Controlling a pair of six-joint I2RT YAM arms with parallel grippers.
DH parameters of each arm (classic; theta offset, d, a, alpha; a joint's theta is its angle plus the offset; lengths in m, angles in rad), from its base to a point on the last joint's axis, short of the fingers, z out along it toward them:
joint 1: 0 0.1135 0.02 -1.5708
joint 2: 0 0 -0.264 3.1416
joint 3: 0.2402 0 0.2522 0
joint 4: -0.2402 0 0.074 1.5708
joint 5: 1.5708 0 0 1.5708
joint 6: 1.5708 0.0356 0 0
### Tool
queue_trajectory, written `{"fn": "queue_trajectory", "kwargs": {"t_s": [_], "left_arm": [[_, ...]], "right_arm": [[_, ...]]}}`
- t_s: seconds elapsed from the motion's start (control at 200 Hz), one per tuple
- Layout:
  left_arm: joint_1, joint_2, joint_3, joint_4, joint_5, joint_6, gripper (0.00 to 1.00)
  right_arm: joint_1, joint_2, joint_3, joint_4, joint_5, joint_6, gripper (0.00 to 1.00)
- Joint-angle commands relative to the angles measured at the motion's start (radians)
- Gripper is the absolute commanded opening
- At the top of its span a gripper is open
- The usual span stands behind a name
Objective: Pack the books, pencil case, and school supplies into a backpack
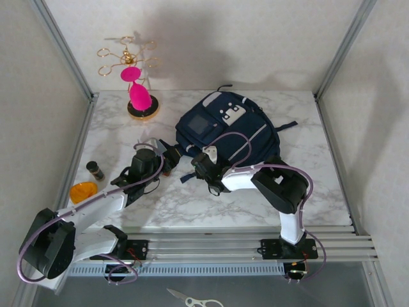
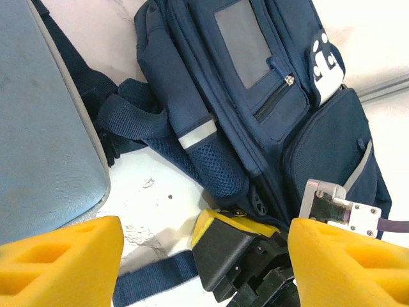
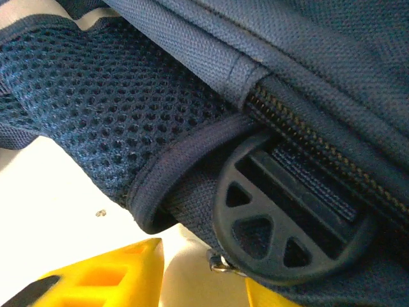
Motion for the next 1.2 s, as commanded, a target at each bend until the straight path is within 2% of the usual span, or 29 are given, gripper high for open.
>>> {"fn": "queue_trajectory", "kwargs": {"t_s": [0.0, 0.2, 0.411, 0.541, 0.736, 0.806, 1.197], "left_arm": [[0.012, 0.006, -0.006, 0.034, 0.019, -0.006, 0.7], [0.015, 0.01, 0.0, 0.031, 0.022, -0.009, 0.7], [0.017, 0.028, 0.009, 0.049, 0.032, -0.039, 0.71], [0.017, 0.064, 0.01, 0.096, 0.049, -0.106, 0.71], [0.013, 0.168, 0.041, 0.183, 0.111, -0.206, 0.71], [0.005, 0.225, 0.052, 0.227, 0.115, -0.256, 0.68], [-0.064, 0.592, 0.253, 0.409, 0.111, -0.384, 0.59]], "right_arm": [[-0.025, 0.046, -0.018, 0.102, 0.029, -0.075, 0.34], [-0.028, -0.005, -0.019, 0.097, 0.067, -0.106, 0.18], [-0.019, -0.118, -0.053, 0.017, 0.026, -0.084, 0.05], [-0.024, -0.173, -0.058, -0.075, -0.036, -0.043, 0.0], [-0.019, -0.214, -0.052, -0.152, -0.155, -0.033, 0.0], [-0.019, -0.228, -0.039, -0.177, -0.198, -0.032, 0.0], [-0.027, -0.253, -0.019, -0.307, -0.23, 0.029, 0.0]]}}
